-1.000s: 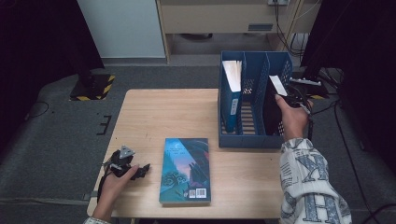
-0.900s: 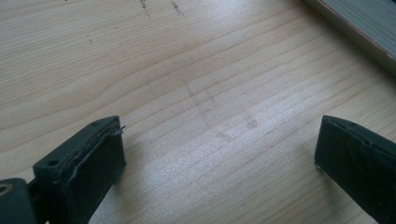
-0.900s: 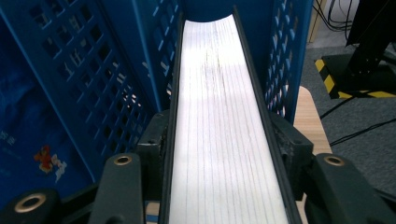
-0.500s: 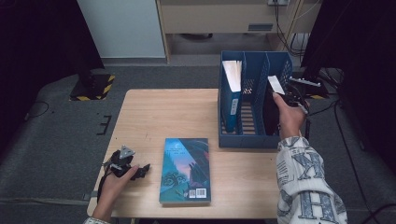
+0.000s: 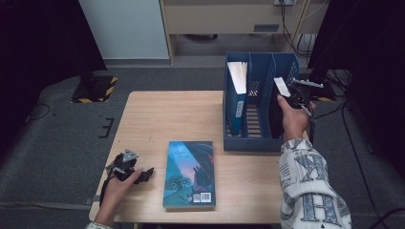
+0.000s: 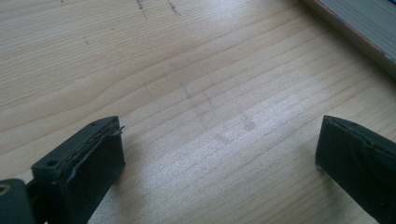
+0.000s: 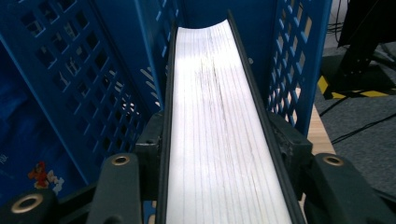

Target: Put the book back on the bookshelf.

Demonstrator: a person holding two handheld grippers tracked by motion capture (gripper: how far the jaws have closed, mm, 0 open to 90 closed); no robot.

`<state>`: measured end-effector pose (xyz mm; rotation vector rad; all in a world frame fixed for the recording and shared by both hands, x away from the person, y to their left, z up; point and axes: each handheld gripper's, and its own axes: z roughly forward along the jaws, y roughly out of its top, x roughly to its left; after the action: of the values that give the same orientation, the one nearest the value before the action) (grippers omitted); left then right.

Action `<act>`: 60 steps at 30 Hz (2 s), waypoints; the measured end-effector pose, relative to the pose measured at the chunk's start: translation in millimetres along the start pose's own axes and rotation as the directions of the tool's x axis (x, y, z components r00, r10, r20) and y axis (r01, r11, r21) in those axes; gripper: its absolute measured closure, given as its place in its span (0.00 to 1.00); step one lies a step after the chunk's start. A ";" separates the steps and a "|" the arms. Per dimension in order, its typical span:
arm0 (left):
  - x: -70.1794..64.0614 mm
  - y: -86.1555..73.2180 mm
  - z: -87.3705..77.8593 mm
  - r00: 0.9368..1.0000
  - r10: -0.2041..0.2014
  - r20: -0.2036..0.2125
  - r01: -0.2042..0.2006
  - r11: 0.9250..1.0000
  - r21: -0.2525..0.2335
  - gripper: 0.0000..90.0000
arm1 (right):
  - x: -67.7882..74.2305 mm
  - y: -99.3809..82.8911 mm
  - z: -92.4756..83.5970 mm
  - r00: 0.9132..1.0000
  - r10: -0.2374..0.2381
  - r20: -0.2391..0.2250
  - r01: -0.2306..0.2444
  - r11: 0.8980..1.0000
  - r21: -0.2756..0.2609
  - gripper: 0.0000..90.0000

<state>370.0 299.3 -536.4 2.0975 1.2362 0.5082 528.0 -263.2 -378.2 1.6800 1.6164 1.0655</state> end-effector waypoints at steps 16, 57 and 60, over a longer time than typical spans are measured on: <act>-0.3 -0.2 -0.2 1.000 0.002 0.002 -0.002 1.000 0.000 0.00 | -2.7 3.8 -0.9 0.999 -0.014 0.031 0.014 1.000 -0.005 0.59; -1.2 -1.1 -0.9 1.000 0.001 0.009 -0.001 1.000 -0.005 0.00 | -14.9 30.4 20.3 0.999 -0.019 0.046 0.020 1.000 -0.019 0.59; -1.2 -1.2 -0.9 1.000 0.002 0.009 -0.002 1.000 -0.005 0.00 | -14.8 29.0 19.6 0.998 -0.031 0.045 0.031 0.999 -0.010 0.59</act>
<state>368.2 299.0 -536.5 2.0946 1.2272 0.5017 560.7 -278.5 -366.3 1.6548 1.6000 1.0124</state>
